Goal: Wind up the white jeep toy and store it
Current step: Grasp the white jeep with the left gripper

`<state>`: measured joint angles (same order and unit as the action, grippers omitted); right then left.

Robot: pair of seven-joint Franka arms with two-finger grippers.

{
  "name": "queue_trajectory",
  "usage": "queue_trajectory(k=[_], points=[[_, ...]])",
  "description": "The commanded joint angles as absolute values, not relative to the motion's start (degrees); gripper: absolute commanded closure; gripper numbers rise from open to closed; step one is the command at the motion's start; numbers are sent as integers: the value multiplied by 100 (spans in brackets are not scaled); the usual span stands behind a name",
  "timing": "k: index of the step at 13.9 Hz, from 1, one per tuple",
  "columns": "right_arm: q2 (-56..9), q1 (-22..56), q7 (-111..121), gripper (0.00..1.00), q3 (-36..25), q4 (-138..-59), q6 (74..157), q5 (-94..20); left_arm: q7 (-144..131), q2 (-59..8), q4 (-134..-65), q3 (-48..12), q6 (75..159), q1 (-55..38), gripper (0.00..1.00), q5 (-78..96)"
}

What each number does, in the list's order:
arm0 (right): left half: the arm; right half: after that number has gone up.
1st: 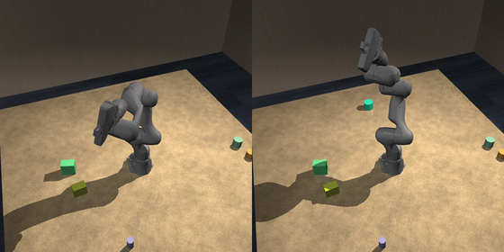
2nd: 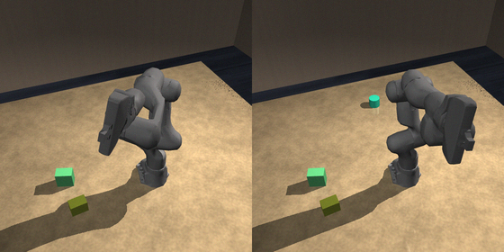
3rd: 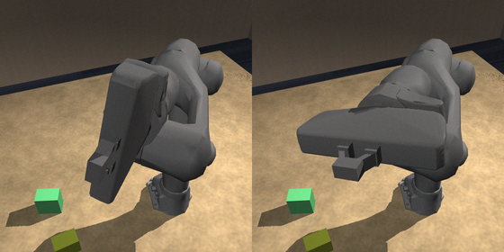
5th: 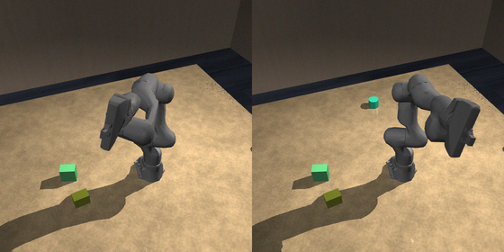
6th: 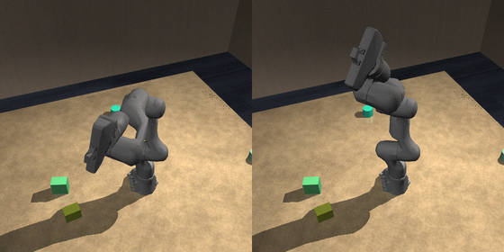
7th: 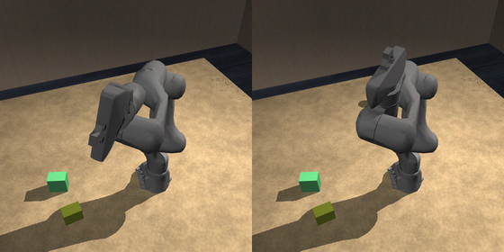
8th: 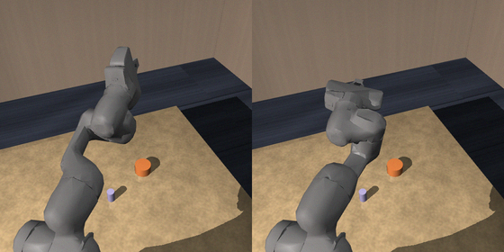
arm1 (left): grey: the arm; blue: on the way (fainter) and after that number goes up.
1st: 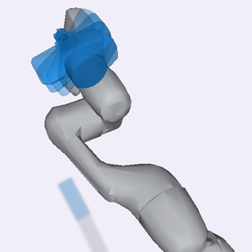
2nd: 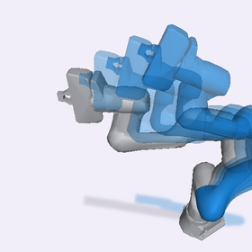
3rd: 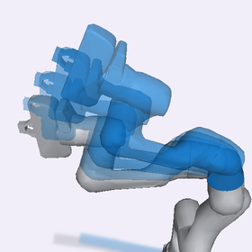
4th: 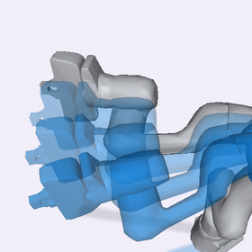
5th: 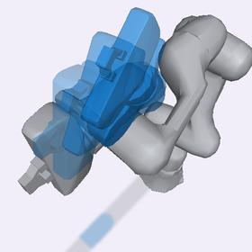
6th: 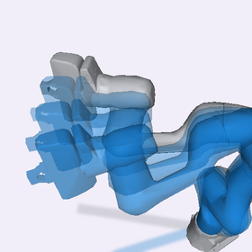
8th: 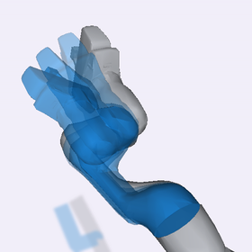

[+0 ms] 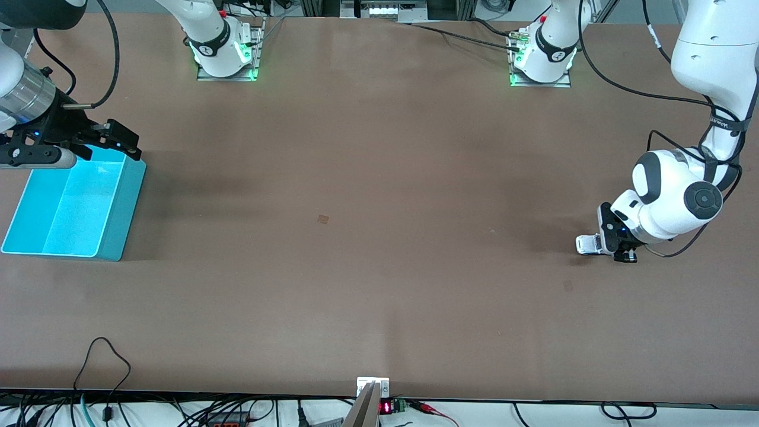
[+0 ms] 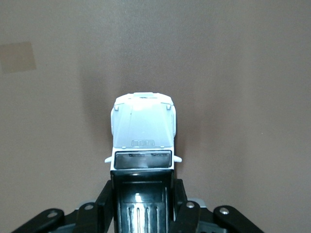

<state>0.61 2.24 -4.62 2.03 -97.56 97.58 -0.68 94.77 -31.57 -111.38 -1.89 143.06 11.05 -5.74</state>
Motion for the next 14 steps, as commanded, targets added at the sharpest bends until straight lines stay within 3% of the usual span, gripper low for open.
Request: queue_trajectory(k=[1, 14], points=[[97, 141, -387, 0, 272, -9738, 9703, -149, 9615, -3225, -11101, -220, 14335, 1151, 76, -659], [88, 141, -387, 0, 272, -9738, 9712, -149, 10678, -3682, -10820, -211, 14326, 2179, 76, -650]])
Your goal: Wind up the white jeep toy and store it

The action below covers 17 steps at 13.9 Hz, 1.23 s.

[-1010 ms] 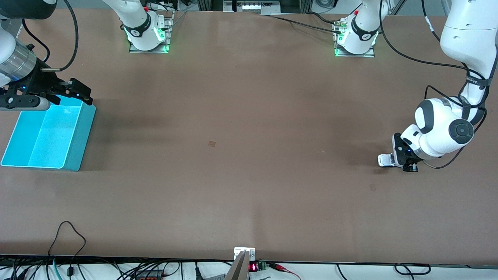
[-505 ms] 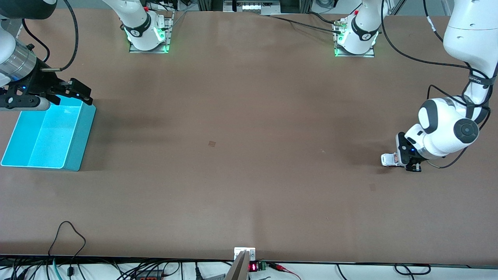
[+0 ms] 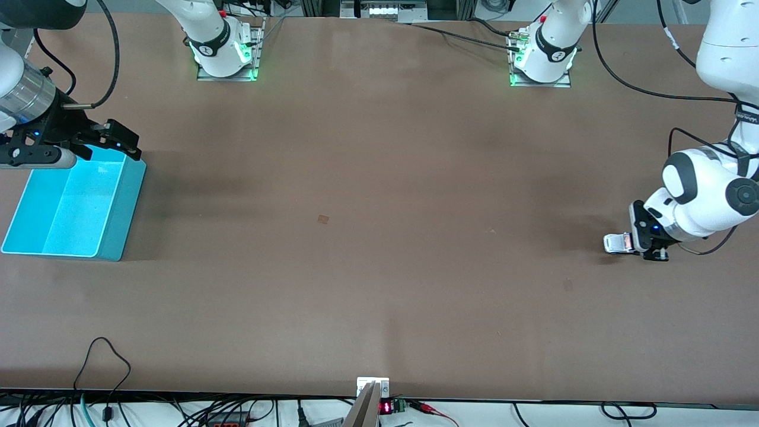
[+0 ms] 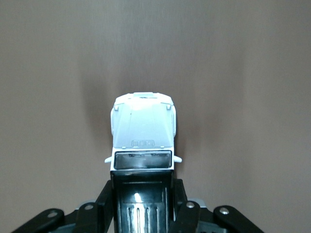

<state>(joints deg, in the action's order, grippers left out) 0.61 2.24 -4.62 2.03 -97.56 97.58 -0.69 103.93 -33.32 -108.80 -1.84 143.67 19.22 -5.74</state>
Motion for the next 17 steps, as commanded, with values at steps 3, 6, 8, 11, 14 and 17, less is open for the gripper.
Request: queue_trajectory(k=[3, 6, 8, 11, 14, 17], points=[[88, 141, -387, 0, 272, -9738, 9703, -149, 10985, -3718, -10749, -202, 14335, 2407, 76, -650], [88, 141, -387, 0, 272, -9738, 9703, -149, 11240, -3875, -10574, -185, 14335, 2531, 76, -650], [88, 141, -387, 0, 272, -9738, 9703, -149, 11408, -3981, -10451, -193, 14335, 2558, 76, -650], [88, 141, -387, 0, 272, -9738, 9703, -149, 11565, -3981, -10424, -185, 14335, 2654, 76, -650], [88, 141, -387, 0, 272, -9738, 9703, -149, 11672, -4017, -10354, -185, 14335, 2725, 76, -650], [88, 141, -387, 0, 272, -9738, 9703, -149, 11681, -4034, -10345, -185, 14335, 2777, 76, -650]])
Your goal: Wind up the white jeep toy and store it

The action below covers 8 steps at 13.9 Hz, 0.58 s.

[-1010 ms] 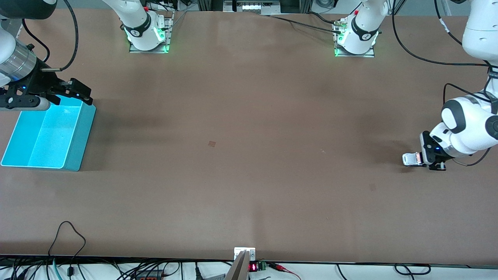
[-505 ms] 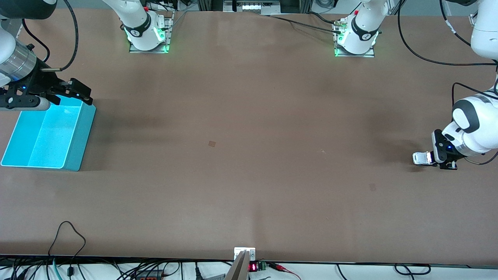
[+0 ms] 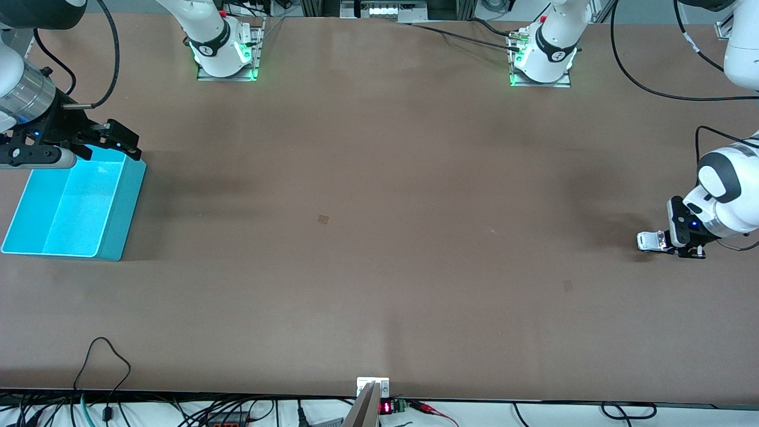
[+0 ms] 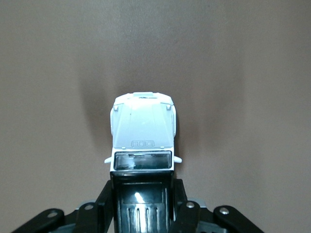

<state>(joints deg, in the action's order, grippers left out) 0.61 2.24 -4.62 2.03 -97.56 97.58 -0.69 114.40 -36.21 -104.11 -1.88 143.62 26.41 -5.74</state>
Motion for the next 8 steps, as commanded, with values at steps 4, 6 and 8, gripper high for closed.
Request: queue_trajectory(k=[4, 6, 8], points=[[88, 141, -387, 0, 272, -9738, 9694, -149, 11681, -4043, -10336, -185, 14335, 2786, 76, -650], [88, 141, -387, 0, 272, -9738, 9703, -149, 11689, -4052, -10336, -185, 14335, 2838, 76, -650], [88, 141, -387, 0, 272, -9738, 9703, -149, 11689, -4052, -10336, -185, 14335, 2848, 76, -650]])
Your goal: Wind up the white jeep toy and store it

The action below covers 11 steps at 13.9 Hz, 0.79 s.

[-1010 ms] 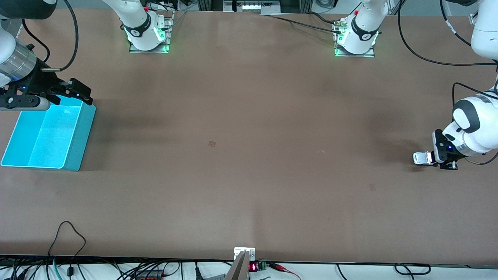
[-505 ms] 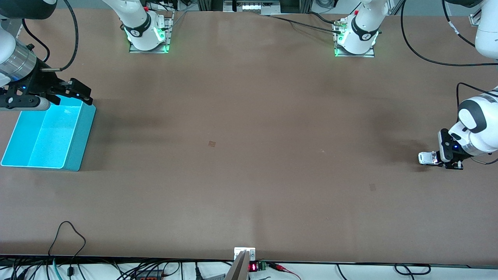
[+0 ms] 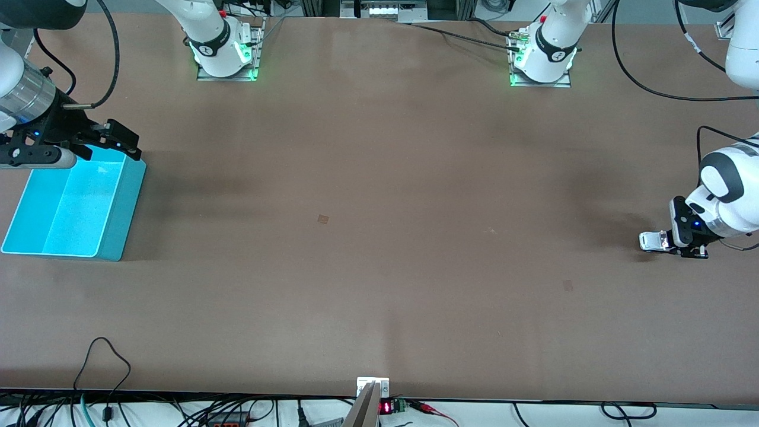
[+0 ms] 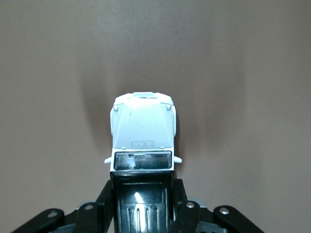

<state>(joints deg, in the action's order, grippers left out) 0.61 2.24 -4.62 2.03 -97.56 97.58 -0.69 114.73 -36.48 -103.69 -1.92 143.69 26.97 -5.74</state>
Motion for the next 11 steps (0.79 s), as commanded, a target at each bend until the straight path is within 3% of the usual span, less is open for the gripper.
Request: queue_trajectory(k=[1, 5, 6, 8, 9, 10, 11], points=[[88, 141, -387, 0, 272, -9738, 9703, -149, 11689, -4052, -10336, -185, 14335, 2848, 76, -650], [88, 141, -387, 0, 272, -9738, 9703, -149, 11698, -4043, -10301, -185, 14335, 2848, 74, -650], [88, 141, -387, 0, 272, -9738, 9703, -149, 11698, -4043, -10301, -185, 14335, 2848, 69, -650], [88, 141, -387, 0, 272, -9738, 9694, -149, 11698, -4008, -10301, -220, 14335, 2839, 37, -650], [88, 141, -378, 0, 272, -9747, 9703, -149, 11698, -3982, -10301, -237, 14335, 2830, 13, -659], [88, 132, -378, 0, 272, -9747, 9703, -149, 11716, -3912, -10301, -246, 14326, 2804, 0, -659], [88, 132, -378, 0, 272, -9747, 9703, -149, 11716, -3824, -10301, -255, 14291, 2786, 0, -659]])
